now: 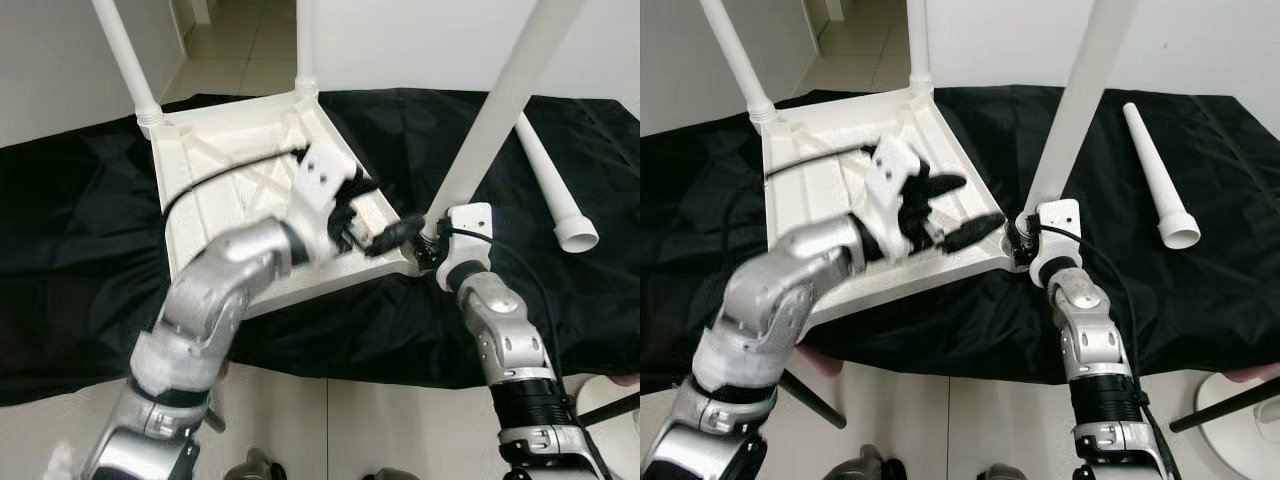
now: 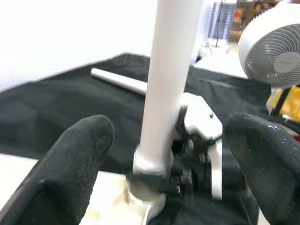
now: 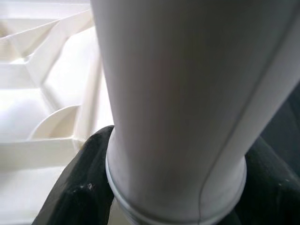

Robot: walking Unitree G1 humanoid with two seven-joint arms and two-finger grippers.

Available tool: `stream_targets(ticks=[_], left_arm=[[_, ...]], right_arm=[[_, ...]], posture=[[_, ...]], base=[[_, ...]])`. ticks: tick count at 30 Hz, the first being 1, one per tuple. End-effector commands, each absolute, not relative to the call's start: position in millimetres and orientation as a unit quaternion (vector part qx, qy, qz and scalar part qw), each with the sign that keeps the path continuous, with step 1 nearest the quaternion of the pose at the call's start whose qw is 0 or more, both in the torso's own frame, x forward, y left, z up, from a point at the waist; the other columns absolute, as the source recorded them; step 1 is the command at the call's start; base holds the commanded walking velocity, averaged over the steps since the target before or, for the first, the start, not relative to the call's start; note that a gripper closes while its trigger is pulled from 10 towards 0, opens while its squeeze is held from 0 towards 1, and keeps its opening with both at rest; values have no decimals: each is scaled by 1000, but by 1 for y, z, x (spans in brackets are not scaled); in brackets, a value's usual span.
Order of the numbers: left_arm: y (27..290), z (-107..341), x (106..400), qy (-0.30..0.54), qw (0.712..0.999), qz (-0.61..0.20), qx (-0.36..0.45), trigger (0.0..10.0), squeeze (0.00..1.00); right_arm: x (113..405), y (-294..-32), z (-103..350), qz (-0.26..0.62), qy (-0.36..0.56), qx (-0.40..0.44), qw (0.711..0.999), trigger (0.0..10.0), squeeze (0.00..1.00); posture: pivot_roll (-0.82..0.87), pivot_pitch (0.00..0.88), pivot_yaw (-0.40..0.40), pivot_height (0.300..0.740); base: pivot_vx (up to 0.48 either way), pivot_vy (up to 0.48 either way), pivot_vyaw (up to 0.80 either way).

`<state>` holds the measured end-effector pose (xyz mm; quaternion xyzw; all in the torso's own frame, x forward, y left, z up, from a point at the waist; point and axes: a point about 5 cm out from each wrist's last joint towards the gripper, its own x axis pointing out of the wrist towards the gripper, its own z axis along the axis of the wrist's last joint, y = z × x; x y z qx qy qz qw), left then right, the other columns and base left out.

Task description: Building children table

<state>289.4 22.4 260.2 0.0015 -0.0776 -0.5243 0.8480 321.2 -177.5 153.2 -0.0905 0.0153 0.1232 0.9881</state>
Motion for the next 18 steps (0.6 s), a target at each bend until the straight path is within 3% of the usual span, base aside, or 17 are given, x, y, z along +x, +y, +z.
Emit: stream_targets(ticks=[1,18], left_arm=[[20,274,296,-97,851,-516,-11,10000,0],[-7,306,307,-121,840,-529,-15,10000,0]], right_arm=[[320,-170,158,167,15,-107,980,10000,0],[303,-166,161,277,48,-161,946,10000,0]], posture=[[-50,0,64,740],[-62,7,82,740]], base=[[0,0,0],[0,0,0]])
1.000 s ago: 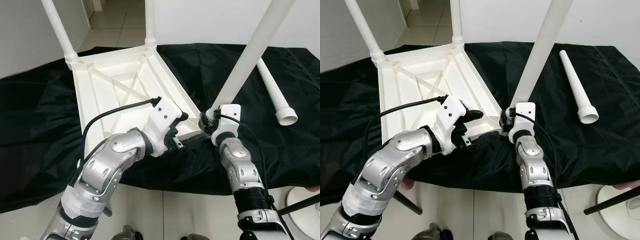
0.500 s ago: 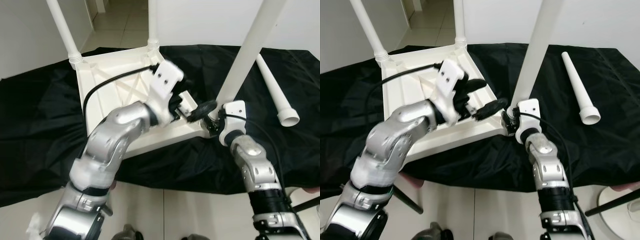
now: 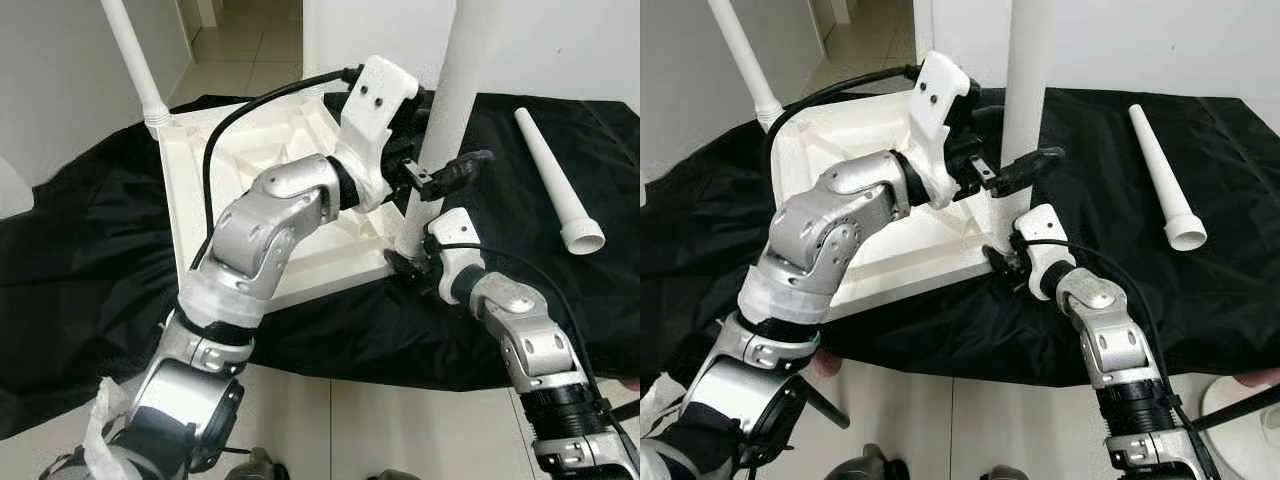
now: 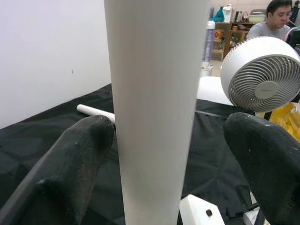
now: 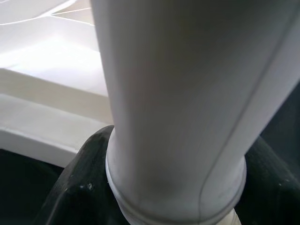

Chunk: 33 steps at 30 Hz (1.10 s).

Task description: Building children table

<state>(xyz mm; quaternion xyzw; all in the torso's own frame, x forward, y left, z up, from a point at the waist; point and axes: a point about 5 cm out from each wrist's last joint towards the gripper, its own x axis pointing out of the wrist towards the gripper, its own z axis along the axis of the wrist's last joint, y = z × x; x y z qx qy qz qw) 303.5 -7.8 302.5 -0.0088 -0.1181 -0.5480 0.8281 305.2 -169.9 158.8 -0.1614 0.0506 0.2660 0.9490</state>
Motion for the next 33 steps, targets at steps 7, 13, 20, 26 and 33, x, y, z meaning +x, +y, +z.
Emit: stream_targets(ticks=[7,13,20,26,33], left_arm=[[-10,315,310,-108,825,-551,-61,10000,0],[-10,320,311,-98,815,-564,-86,0,0],[-13,321,312,-81,812,-570,-97,0,0],[-14,327,317,-62,835,-540,-84,10000,0],[-18,341,323,-47,852,-515,-80,10000,0]], right_arm=[[304,-169,161,283,56,-167,943,10000,0],[304,-170,162,280,60,-169,943,10000,0],[305,-173,163,268,63,-163,947,10000,0],[310,-171,172,245,39,-127,961,10000,1000],[316,-162,184,224,-7,-110,968,10000,1000]], posture=[[-60,19,92,740],[-61,23,100,740],[-59,25,103,740],[-58,25,104,740],[-56,16,102,740]], base=[[0,0,0],[0,0,0],[0,0,0],[0,0,0],[0,0,0]])
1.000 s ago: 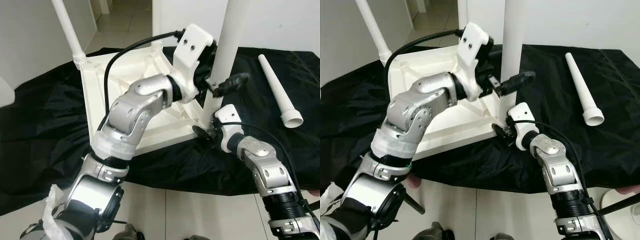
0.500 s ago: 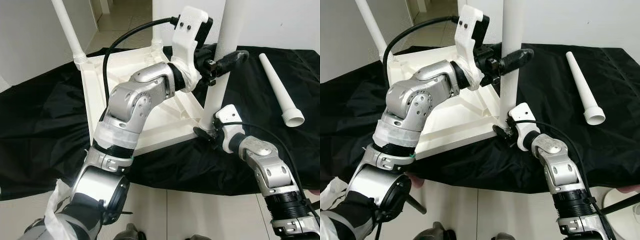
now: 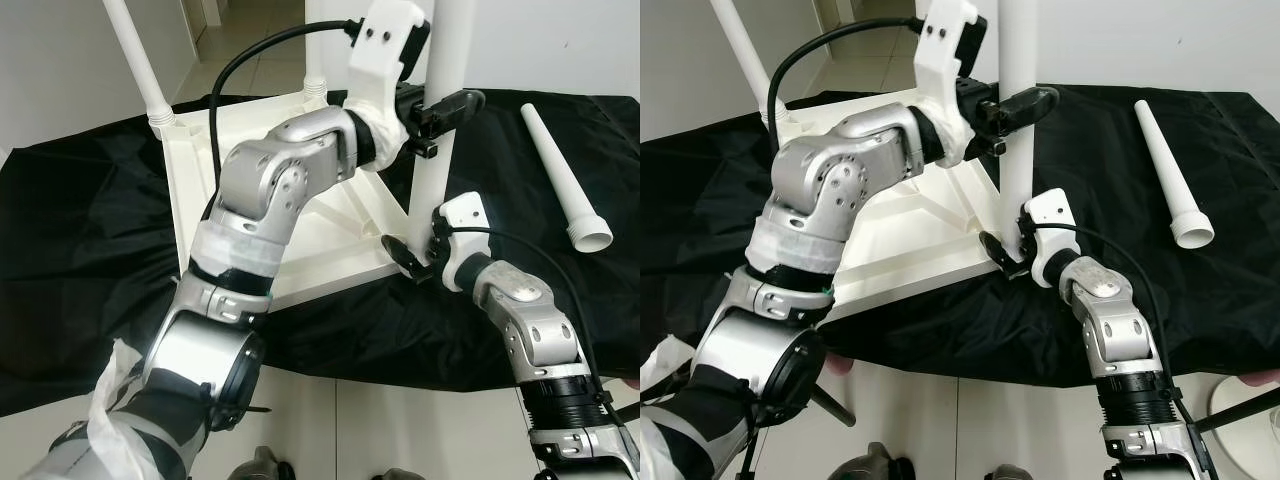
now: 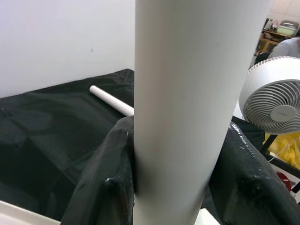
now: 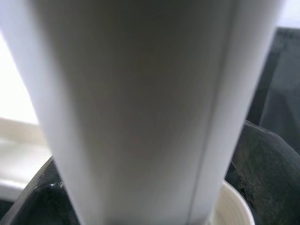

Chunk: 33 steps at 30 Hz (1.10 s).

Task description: Building children table

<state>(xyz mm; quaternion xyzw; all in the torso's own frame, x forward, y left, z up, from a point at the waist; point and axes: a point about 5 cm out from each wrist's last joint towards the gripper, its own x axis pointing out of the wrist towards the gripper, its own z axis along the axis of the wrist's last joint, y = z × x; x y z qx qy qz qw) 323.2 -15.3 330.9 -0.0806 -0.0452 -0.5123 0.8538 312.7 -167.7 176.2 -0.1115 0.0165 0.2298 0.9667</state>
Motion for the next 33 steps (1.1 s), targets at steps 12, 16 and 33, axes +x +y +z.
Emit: stream_targets(ticks=[12,16,33], left_arm=[[-16,364,340,-53,892,-442,-81,10000,0],[-14,368,346,-58,906,-412,-74,10000,0],[-10,381,356,-72,938,-328,-84,10000,0]], right_arm=[[325,-140,202,196,-74,-97,973,10000,0],[329,-134,206,173,-83,-93,977,10000,0],[337,-107,216,-9,-141,-70,987,10000,0]], posture=[[-48,2,96,740],[-46,0,93,740],[-44,1,80,740]], base=[[0,0,0],[0,0,0],[0,0,0]])
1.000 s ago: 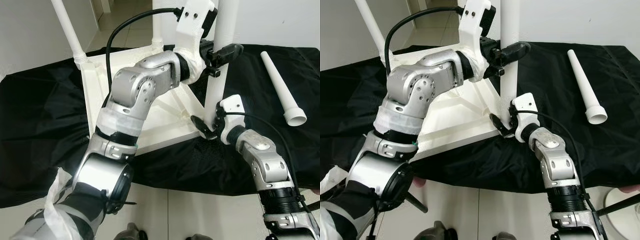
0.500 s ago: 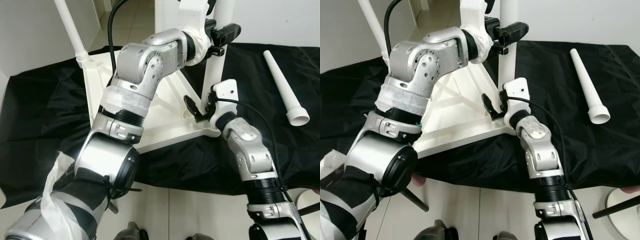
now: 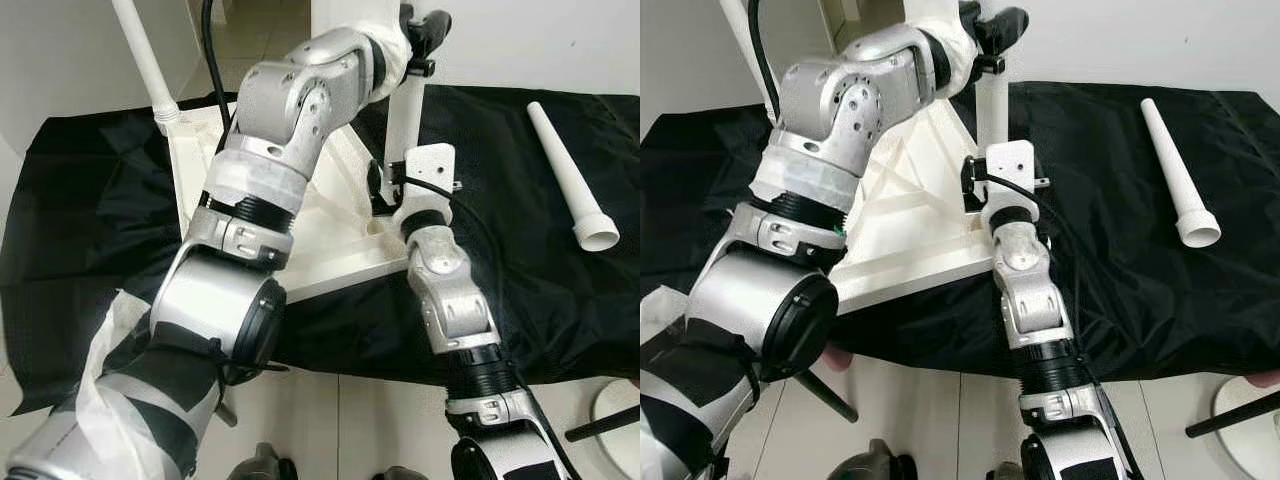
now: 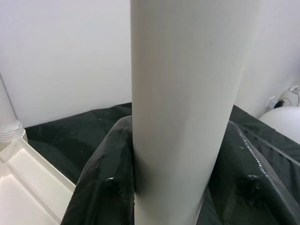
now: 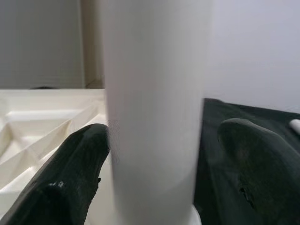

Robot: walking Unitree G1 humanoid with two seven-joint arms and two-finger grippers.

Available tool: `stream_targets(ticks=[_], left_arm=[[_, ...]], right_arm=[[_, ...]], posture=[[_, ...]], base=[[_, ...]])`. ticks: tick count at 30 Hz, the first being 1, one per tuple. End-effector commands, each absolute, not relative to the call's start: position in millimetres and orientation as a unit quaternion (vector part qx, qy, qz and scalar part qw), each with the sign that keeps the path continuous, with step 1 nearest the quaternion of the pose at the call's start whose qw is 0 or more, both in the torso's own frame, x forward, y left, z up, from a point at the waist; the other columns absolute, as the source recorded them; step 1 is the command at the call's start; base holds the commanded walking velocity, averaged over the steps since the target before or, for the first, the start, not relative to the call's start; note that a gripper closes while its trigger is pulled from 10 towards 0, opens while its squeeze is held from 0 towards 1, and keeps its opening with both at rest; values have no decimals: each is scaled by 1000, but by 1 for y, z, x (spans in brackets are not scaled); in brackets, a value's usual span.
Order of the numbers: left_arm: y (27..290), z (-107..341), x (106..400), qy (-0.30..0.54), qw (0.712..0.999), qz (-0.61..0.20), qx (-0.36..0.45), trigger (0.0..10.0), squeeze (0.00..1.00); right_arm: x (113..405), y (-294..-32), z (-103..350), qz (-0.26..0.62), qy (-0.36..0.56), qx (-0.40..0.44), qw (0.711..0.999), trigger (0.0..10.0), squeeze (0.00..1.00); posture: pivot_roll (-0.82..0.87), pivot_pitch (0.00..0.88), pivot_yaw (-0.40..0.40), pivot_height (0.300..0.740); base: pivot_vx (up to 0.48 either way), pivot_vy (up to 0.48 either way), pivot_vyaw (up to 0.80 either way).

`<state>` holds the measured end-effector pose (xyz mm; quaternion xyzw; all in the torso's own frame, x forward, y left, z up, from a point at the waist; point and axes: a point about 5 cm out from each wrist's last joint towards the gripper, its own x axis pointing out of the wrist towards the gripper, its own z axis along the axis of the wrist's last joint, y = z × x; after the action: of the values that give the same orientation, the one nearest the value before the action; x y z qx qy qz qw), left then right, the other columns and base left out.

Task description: Building children table

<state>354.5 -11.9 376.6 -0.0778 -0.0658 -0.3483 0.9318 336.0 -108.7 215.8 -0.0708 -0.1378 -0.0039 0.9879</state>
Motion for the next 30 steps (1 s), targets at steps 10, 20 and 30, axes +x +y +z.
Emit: stream_targets(ticks=[10,20,30], left_arm=[[-16,383,353,-71,935,-334,-93,10000,0],[-22,384,349,-70,931,-346,-92,10000,0],[-22,386,347,-74,930,-348,-88,10000,0]], right_arm=[[342,-109,220,-30,-153,-68,985,10000,0],[356,-105,227,-37,-161,-68,984,10000,0],[360,-103,223,-36,-148,-64,986,6157,0]], posture=[[-49,0,78,740],[-37,0,75,740],[-28,0,73,740]], base=[[0,0,0],[0,0,0],[0,0,0]])
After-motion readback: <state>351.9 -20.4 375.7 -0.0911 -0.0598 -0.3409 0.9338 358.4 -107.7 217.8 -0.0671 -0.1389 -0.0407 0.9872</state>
